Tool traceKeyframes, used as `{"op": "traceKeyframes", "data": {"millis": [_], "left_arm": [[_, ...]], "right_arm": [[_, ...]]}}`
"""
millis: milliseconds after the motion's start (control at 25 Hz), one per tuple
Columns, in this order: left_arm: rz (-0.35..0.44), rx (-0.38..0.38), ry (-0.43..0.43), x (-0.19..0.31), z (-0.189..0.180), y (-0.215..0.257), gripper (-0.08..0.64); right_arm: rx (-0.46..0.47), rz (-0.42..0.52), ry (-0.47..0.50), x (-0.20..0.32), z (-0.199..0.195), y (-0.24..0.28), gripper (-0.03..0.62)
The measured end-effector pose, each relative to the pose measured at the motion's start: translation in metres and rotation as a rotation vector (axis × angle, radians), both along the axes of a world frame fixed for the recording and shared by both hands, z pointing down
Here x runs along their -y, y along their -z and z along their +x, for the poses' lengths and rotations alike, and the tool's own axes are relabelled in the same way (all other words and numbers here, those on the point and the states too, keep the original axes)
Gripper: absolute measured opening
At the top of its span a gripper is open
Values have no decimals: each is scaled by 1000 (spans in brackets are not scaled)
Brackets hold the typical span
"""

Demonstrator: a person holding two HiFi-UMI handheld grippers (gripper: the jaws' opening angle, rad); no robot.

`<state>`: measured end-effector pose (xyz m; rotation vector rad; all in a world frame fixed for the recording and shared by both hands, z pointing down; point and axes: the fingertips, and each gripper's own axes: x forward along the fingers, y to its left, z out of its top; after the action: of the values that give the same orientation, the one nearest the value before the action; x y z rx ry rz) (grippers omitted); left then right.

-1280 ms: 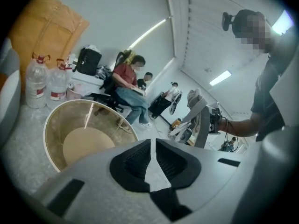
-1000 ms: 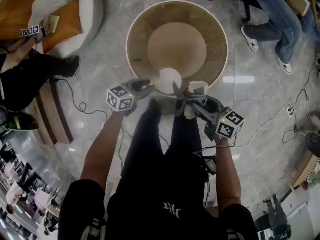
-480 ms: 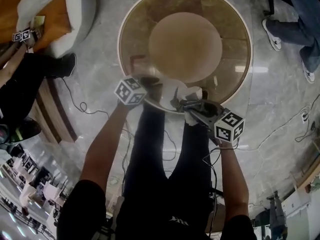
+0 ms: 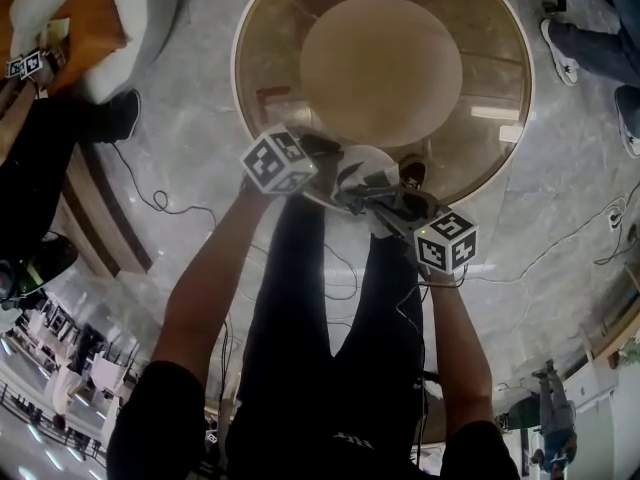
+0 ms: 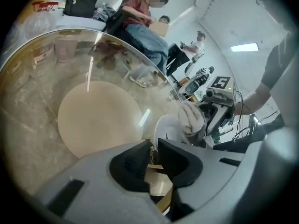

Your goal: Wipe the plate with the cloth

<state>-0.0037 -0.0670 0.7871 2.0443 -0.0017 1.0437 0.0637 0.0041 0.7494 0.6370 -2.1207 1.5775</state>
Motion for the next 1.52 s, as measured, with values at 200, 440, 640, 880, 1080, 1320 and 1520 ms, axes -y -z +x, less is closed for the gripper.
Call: {"op": "traceKeyframes", "data": {"millis": [200,440,640,880,1080,1320,1520], "left_arm": [[30,6,-8,-3,6,1,25],[68,10,26,3,7,4,20],[208,17,126,34,1,5,20],[324,26,246,52,-10,6,20],[354,22,418,73,-21,10,16],[389,6,512,98,-32,10,12],[363,7,537,97,-35,10,11]], "right_arm": [[-80,-18,59,-8,-9,-18,164],[-143,27,108,-2,-18,-20,164],[-201,129,120,30,-22,-19,164],[-204,163,114,46,-32,-15,164],[-257,270,121,69,-42,-10,163],[-283,292,158,97,-50,-14,163],[-314,308,191,102,-54,-19,163]]}}
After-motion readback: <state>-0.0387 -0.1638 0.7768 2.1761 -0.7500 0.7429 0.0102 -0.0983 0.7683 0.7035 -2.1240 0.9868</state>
